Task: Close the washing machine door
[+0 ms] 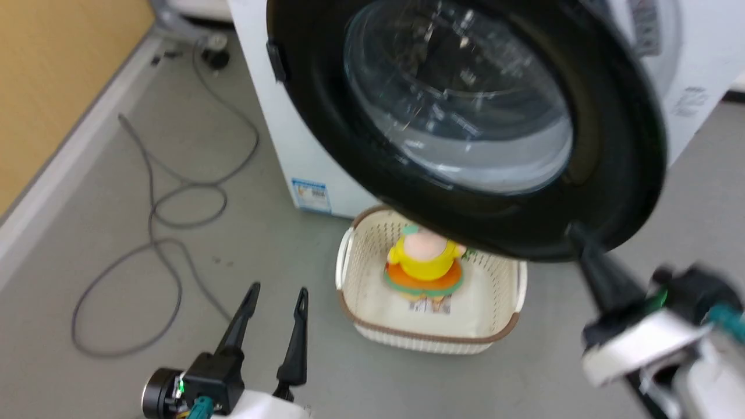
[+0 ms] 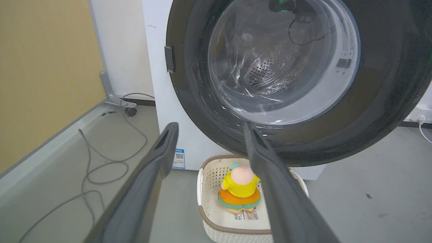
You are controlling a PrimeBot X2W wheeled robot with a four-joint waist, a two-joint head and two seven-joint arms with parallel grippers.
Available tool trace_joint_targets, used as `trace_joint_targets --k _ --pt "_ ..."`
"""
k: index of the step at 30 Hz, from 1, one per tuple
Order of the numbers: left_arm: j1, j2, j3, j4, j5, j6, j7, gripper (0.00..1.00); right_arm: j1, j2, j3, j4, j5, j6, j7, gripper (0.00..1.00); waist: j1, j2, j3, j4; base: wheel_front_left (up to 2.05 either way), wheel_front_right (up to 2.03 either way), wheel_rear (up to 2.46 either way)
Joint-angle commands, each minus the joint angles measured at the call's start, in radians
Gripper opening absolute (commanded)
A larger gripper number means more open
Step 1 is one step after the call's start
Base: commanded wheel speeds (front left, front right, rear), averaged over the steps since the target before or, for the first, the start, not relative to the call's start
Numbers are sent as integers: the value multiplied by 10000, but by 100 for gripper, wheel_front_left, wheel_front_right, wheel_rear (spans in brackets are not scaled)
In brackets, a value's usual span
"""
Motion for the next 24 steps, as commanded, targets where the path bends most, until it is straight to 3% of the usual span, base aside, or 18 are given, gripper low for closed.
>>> trace_joint_targets --k 1,6,24 --pt "-159 -24 4 -48 74 -15 -43 100 -246 -95 -8 18 76 8 55 0 0 0 358 215 0 0 0" --pt "-734 -226 -26 -250 268 -56 -43 100 -1971 -1208 -224 525 592 8 743 0 0 0 1249 501 0 0 0" --pt "-1699 -878 137 -325 622 -375 -43 100 -5513 -2799 -838 3328 2080 8 1689 0 0 0 2689 961 0 0 0"
